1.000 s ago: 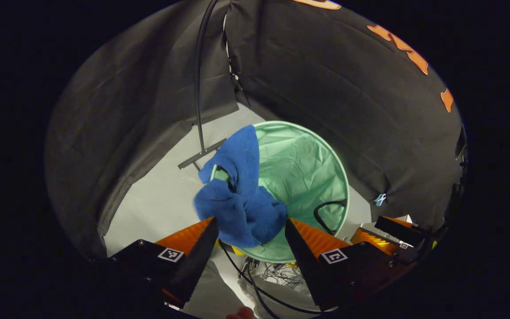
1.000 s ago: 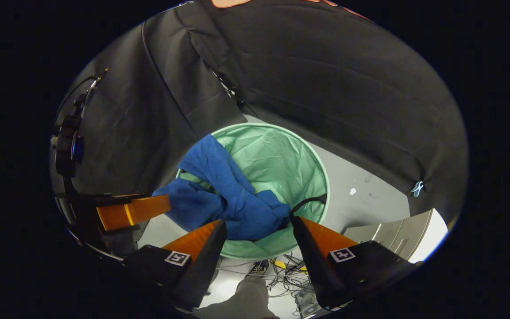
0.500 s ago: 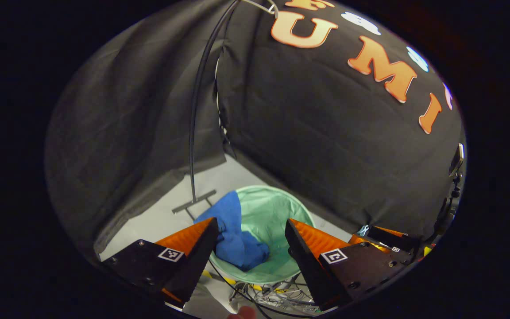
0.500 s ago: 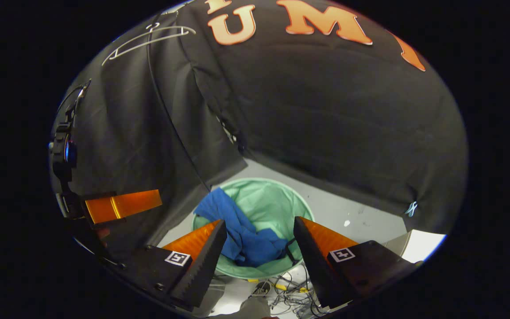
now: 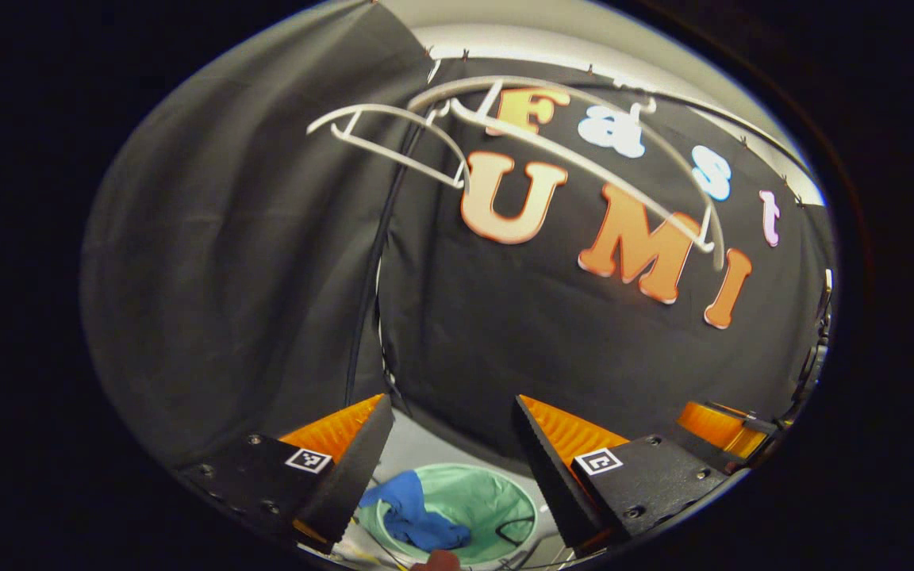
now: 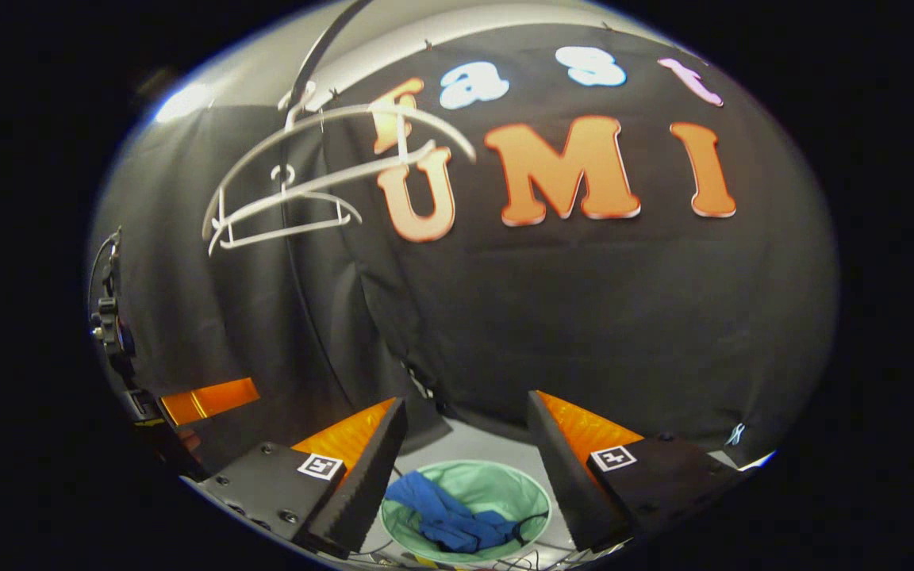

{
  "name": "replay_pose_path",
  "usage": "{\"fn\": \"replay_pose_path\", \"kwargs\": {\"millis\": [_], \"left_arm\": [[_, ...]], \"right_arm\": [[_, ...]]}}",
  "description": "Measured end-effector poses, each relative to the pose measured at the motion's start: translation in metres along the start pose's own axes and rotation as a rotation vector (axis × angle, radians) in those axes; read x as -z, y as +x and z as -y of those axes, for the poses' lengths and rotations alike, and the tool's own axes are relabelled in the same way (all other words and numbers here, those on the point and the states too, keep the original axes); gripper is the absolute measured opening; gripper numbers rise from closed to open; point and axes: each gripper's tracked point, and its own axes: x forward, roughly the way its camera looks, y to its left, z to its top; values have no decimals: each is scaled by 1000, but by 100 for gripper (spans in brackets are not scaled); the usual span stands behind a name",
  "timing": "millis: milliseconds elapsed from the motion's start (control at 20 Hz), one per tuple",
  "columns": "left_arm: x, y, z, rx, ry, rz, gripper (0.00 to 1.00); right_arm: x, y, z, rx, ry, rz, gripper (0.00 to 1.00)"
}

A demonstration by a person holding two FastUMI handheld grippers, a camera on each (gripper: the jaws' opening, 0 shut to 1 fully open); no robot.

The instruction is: Grasp the clothes on the hanger with both hands and then place them into the laundry hamper below.

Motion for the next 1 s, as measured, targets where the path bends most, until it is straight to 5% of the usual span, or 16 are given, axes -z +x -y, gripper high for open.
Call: {"fn": "replay_pose_path", "kwargs": {"millis": [400, 1000], "left_arm": [[-89, -17, 1, -53, 17, 276, 92], [-123, -30, -4, -77, 89, 440, 92]], "right_arm": [[-101, -46, 2, 13, -80, 247, 98], [-123, -80, 13, 69, -113, 378, 100]]}}
